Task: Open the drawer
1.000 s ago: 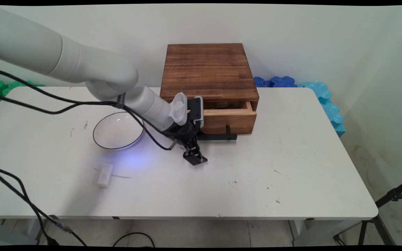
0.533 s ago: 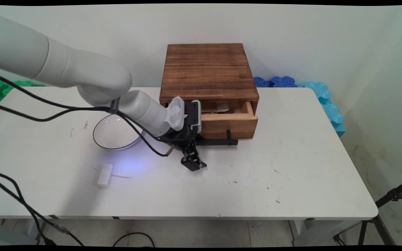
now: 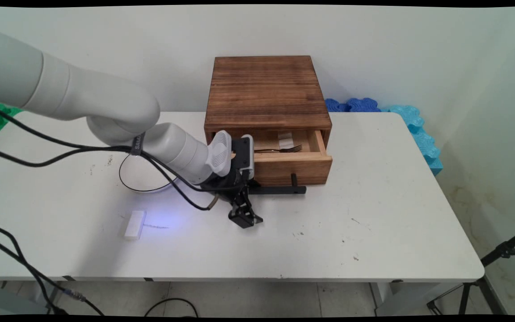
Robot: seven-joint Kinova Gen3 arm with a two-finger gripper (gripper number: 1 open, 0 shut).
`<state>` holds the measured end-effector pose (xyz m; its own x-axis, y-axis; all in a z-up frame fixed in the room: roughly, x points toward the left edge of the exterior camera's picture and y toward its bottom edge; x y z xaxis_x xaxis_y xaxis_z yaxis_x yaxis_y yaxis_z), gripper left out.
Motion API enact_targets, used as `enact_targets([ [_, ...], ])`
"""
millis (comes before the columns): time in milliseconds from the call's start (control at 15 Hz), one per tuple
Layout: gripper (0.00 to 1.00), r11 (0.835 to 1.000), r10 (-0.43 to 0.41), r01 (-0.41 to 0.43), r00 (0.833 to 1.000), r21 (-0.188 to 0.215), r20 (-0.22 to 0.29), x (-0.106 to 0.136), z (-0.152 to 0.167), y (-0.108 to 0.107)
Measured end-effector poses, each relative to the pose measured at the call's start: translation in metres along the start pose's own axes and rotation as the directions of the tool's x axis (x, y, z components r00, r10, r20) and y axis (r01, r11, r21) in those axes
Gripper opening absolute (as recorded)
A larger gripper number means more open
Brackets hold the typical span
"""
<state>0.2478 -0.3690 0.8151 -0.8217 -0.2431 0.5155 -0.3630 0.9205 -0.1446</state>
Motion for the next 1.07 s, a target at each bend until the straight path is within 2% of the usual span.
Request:
enact_targets([
  [1067, 1.0, 0.999, -0.004, 0.003, 1.0, -0.039, -0.023, -0.007, -0.016, 0.048],
])
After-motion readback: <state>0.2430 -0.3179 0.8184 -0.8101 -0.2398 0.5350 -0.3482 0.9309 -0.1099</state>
